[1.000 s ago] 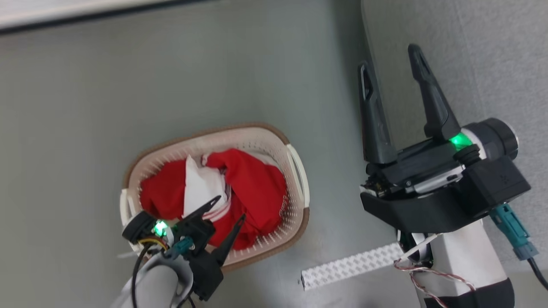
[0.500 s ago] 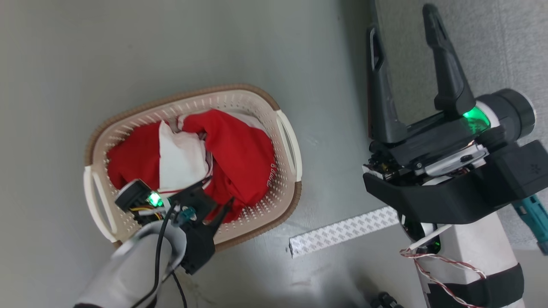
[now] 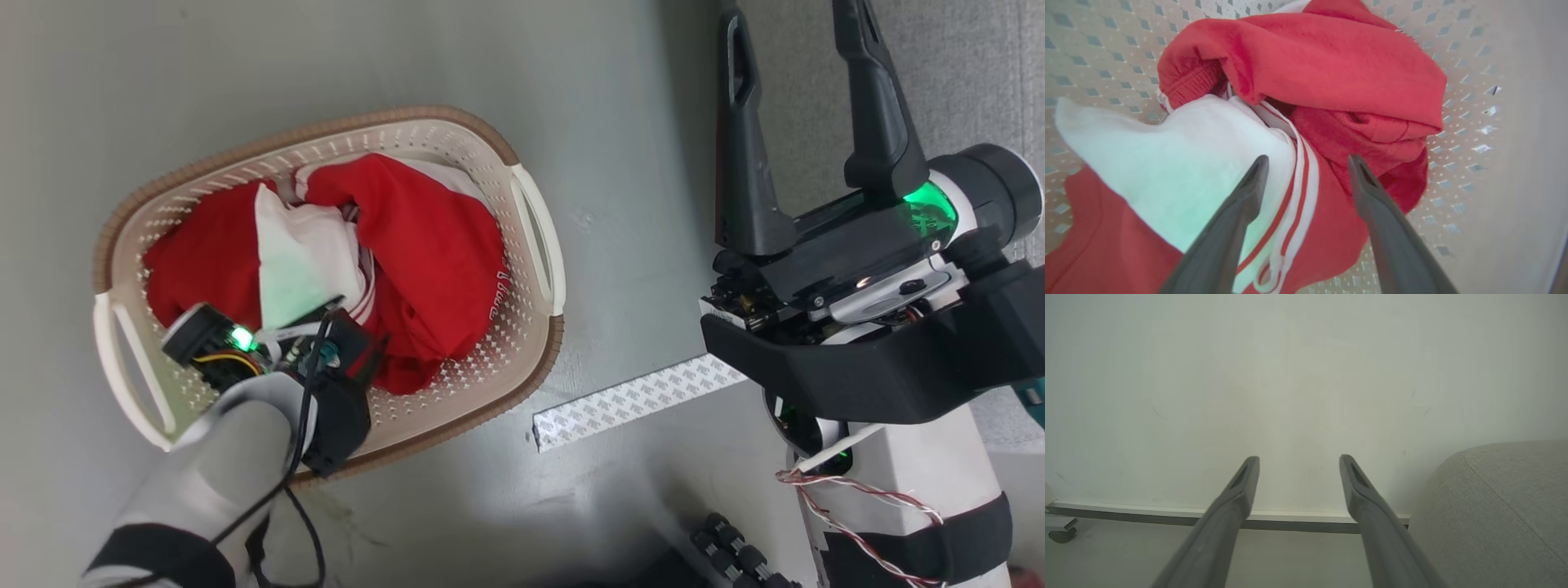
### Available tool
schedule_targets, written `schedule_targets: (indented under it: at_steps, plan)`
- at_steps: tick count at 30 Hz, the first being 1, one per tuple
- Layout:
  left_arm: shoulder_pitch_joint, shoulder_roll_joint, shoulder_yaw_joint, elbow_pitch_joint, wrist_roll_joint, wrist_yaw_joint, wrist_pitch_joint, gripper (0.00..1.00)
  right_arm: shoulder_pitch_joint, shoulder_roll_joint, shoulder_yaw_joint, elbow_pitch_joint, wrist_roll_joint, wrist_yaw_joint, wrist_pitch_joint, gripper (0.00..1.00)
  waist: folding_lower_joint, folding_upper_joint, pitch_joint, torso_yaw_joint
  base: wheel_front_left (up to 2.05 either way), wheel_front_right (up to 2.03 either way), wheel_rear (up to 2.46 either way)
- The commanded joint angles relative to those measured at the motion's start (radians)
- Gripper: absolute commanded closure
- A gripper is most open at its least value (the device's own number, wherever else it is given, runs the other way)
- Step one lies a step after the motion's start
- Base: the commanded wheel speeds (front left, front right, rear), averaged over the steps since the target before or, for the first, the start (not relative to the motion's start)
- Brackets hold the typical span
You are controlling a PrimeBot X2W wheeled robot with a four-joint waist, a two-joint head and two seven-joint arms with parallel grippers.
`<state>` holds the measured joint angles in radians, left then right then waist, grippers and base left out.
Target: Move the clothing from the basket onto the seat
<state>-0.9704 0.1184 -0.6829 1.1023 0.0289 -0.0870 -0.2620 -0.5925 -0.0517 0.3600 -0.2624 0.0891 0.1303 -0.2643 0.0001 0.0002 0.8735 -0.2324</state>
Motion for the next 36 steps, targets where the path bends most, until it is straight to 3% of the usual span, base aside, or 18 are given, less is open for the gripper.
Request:
schedule_targets:
  at_steps: [1,13,14,15,16,18,19,20,30,36]
  plan:
    - [-0.022,0.002,-0.003,0.028,0.002,0.011,-0.003,0.0,-0.015,0.002,0.002,-0.006,0.008,0.001,-0.001,0.0,-0.0001,-0.0002,0.023,-0.014,0.0,0.0,0.0]
    - [-0.094,0.0,-0.05,0.134,0.032,0.075,-0.001,0.0,-0.033,0.002,-0.003,-0.047,0.034,0.001,-0.001,0.0,-0.0001,-0.0002,0.064,-0.047,0.0,0.0,0.0]
    - [-0.094,-0.001,-0.052,0.14,0.031,0.077,0.002,0.07,-0.032,0.002,-0.004,-0.05,0.036,0.001,-0.001,0.0,-0.0001,-0.0002,0.066,-0.049,0.0,0.0,0.0]
    - [-0.094,-0.001,-0.052,0.14,0.031,0.077,0.002,0.07,-0.032,0.002,-0.004,-0.05,0.036,0.001,-0.001,0.0,-0.0001,-0.0002,0.066,-0.049,0.0,0.0,0.0]
    - [-0.095,-0.001,-0.056,0.146,0.032,0.08,0.005,0.43,-0.031,0.002,-0.004,-0.054,0.037,0.001,-0.001,0.0,-0.0001,-0.0002,0.068,-0.05,0.0,0.0,0.0]
    - [-0.099,-0.001,-0.059,0.153,0.032,0.084,0.01,0.61,-0.027,0.002,-0.007,-0.058,0.041,0.001,-0.001,0.0,-0.0001,-0.0002,0.073,-0.053,0.0,0.0,0.0]
    - [-0.102,-0.002,-0.06,0.156,0.028,0.084,0.009,0.92,-0.026,0.002,-0.008,-0.058,0.042,0.001,-0.001,0.0,-0.0001,-0.0002,0.075,-0.054,0.0,0.0,0.0]
    - [-0.104,-0.003,-0.064,0.159,0.029,0.08,0.01,1.0,-0.024,0.002,-0.01,-0.058,0.041,0.001,-0.001,0.0,-0.0001,-0.0002,0.076,-0.053,0.0,0.0,0.0]
    - [-0.083,-0.02,-0.062,0.122,-0.01,0.09,-0.004,1.0,-0.021,0.002,-0.024,-0.038,0.04,0.001,-0.001,0.0,-0.0001,-0.0002,0.045,-0.034,0.0,0.0,0.0]
    - [-0.036,-0.006,-0.066,0.003,-0.022,0.108,-0.004,1.0,-0.009,0.002,-0.029,-0.027,0.02,0.001,-0.001,0.0,-0.0001,-0.0002,-0.002,-0.006,0.0,0.0,0.0]
